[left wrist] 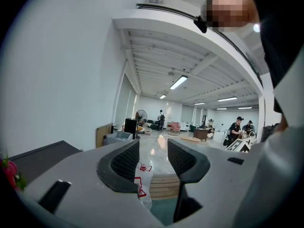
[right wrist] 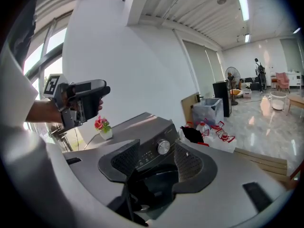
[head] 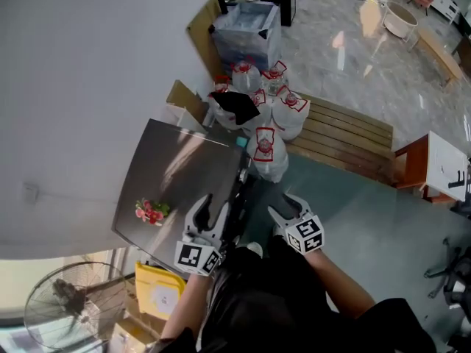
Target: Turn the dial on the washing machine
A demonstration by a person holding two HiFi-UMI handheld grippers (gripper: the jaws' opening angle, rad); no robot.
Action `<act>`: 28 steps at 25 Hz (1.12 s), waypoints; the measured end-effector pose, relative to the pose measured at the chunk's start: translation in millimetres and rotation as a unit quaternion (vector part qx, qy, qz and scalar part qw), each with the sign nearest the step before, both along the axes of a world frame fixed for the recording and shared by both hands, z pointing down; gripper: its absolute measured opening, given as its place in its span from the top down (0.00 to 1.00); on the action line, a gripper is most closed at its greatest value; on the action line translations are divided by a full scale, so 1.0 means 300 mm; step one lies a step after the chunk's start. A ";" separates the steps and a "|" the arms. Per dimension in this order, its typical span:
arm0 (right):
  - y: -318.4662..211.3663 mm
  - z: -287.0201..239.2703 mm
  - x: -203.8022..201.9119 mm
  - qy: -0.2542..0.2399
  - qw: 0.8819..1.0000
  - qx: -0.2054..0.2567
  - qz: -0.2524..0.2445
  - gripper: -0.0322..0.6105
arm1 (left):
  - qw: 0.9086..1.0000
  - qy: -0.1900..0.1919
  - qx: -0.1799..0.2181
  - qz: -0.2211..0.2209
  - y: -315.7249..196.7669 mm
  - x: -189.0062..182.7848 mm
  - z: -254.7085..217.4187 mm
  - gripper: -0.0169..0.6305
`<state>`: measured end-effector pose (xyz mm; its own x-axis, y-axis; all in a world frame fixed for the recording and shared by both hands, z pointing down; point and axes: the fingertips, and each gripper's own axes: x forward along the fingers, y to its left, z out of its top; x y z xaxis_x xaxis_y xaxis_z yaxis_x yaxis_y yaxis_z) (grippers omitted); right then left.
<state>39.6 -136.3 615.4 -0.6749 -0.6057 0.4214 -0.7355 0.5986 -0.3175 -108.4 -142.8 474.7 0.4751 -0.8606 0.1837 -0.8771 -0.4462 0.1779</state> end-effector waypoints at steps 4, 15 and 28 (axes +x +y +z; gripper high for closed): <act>-0.044 0.040 -0.050 -0.004 1.000 -0.014 -0.001 0.64 | 1.000 0.007 -0.006 0.001 -0.034 -0.016 0.014 0.72; -0.141 0.133 -0.181 -0.011 0.999 -0.031 -0.012 0.64 | 0.999 0.011 -0.020 0.041 -0.114 -0.007 0.029 0.72; -0.246 0.273 -0.303 -0.004 0.996 -0.026 -0.086 0.63 | 0.999 0.009 -0.037 0.034 -0.127 -0.009 0.096 0.72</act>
